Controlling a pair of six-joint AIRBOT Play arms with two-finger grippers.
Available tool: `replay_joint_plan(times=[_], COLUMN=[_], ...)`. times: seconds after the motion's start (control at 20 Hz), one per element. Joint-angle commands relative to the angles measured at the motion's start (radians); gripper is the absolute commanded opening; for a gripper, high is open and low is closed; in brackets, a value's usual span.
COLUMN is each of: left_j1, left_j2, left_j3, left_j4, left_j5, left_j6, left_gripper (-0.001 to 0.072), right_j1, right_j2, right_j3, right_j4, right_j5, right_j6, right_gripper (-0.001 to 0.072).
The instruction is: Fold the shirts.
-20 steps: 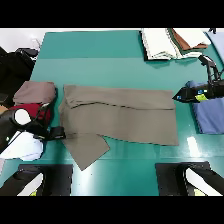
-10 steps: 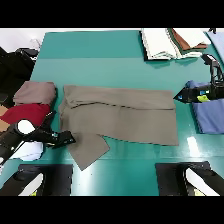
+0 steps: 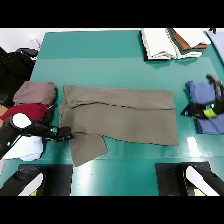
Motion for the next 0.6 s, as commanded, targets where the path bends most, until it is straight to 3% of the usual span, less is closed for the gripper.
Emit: replay_joint_plan(times=[0.0,0.05,0.15,0.5,0.55], left_j1=[0.001,0.001,0.001,0.001,0.001], left_j2=[0.001,0.001,0.001,0.001,0.001], left_j3=[0.050,0.053,0.053,0.053,0.054], left_j4=[-0.003,-0.003,-0.003,0.057,0.072], left_j5=[-0.003,0.006,0.013,0.012,0.003], left_j6=[0.024,0.030,0.046,0.046,0.046], left_gripper=[0.0030,0.0030,0.0030,0.0030,0.0030], right_j1=[-0.191,-0.224,-0.244,-0.081,-0.051], right_j2=[0.000,0.000,0.000,-0.066,-0.092], right_j3=[-0.199,-0.250,-0.331,-0.405,-0.403], right_j4=[-0.035,-0.034,-0.034,0.078,0.084], right_j5=[0.040,0.026,-0.020,-0.110,-0.116], right_j6=[-0.017,-0.017,-0.017,-0.014,-0.016], right_gripper=[0.0577,0.0572,0.0436,0.0429,0.0400])
